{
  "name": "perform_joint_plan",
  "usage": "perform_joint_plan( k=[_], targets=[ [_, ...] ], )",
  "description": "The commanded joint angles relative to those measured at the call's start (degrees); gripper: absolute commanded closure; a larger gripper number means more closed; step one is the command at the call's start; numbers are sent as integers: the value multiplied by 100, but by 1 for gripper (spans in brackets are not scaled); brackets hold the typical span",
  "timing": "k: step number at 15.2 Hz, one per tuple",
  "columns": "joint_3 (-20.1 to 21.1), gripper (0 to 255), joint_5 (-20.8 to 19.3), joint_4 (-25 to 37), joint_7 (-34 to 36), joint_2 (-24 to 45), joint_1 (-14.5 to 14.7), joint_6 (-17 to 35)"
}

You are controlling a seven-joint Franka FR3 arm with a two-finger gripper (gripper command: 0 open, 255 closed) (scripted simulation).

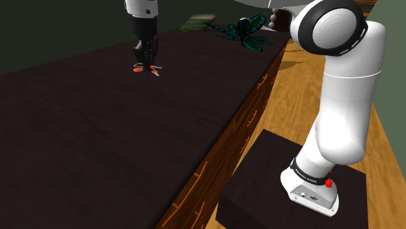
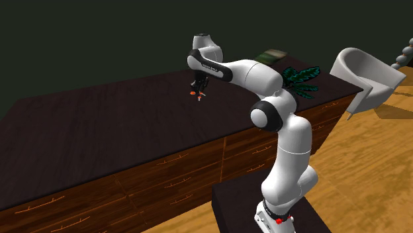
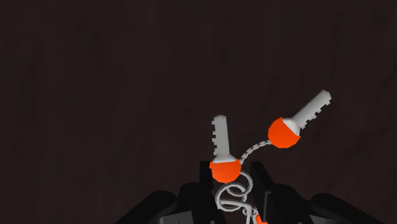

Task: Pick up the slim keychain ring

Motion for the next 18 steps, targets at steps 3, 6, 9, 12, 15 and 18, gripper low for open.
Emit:
perform_joint_plan(
  k=[3,6,9,12,15,18],
  targets=[
    [52,255,108,129,-16,131,19,-142],
    [57,255,79,523,0,237,54,-431],
    [59,255,40,971,16,376,101,-742],
    [60,255,-10,1498,34,559,165,-1087],
    [56,255,-79,2152,52,815,256,-1487],
    [39,255,-188,3094,63,1226,409,-2017]
  ],
)
